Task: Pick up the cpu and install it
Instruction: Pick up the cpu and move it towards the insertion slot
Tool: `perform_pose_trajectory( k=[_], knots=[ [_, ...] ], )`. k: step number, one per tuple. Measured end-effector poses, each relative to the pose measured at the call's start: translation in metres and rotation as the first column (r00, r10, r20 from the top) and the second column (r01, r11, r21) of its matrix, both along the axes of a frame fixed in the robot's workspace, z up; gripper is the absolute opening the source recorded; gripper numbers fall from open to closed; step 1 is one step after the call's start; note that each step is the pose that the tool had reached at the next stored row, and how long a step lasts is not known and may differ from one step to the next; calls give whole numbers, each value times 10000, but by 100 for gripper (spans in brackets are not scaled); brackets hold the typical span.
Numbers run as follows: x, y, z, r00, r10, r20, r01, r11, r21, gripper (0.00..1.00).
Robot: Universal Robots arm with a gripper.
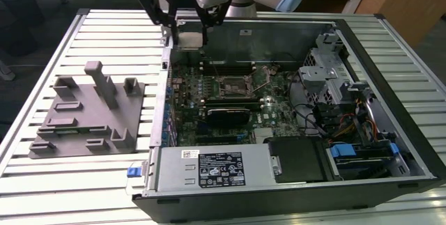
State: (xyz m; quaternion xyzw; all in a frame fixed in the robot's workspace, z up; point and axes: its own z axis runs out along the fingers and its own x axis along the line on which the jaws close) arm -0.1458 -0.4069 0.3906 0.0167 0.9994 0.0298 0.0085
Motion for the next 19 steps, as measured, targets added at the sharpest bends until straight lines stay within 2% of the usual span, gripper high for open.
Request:
perform_pose_trajectory(
  k=[19],
  knots=[
    [121, 0, 0, 10000, 0, 0, 0, 10000, 0, 54]
  ],
)
